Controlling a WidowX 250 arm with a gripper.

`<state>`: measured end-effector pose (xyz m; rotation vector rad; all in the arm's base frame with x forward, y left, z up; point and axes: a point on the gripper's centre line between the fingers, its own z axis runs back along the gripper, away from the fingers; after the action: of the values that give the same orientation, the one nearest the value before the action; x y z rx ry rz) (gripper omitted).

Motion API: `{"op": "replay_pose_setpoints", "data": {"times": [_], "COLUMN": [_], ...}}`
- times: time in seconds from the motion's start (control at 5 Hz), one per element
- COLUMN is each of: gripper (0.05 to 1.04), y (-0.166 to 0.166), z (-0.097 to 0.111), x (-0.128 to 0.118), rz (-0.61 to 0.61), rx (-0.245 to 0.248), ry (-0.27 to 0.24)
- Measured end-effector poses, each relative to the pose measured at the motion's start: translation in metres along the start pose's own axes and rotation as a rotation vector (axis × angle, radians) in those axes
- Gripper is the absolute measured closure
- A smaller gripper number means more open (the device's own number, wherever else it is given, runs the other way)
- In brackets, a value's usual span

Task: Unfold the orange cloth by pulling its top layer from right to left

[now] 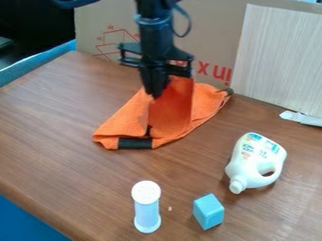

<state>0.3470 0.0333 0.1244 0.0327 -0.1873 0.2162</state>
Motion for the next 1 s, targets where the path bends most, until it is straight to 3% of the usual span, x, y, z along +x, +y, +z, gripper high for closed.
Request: {"op": "replay_pose_setpoints", "data": {"times": [0.4, 0.8, 1.0], "gripper": [1.024, 1.025, 1.026], "y": [0.076, 0.132, 0.147], "z": [0.013, 0.039, 0.041], "x": [-0.022, -0.047, -0.055], "rz": [0.178, 0.237, 0.230], "rx": [-0.079, -0.168, -0.160], "ry": [0.027, 0.006, -0.002]}}
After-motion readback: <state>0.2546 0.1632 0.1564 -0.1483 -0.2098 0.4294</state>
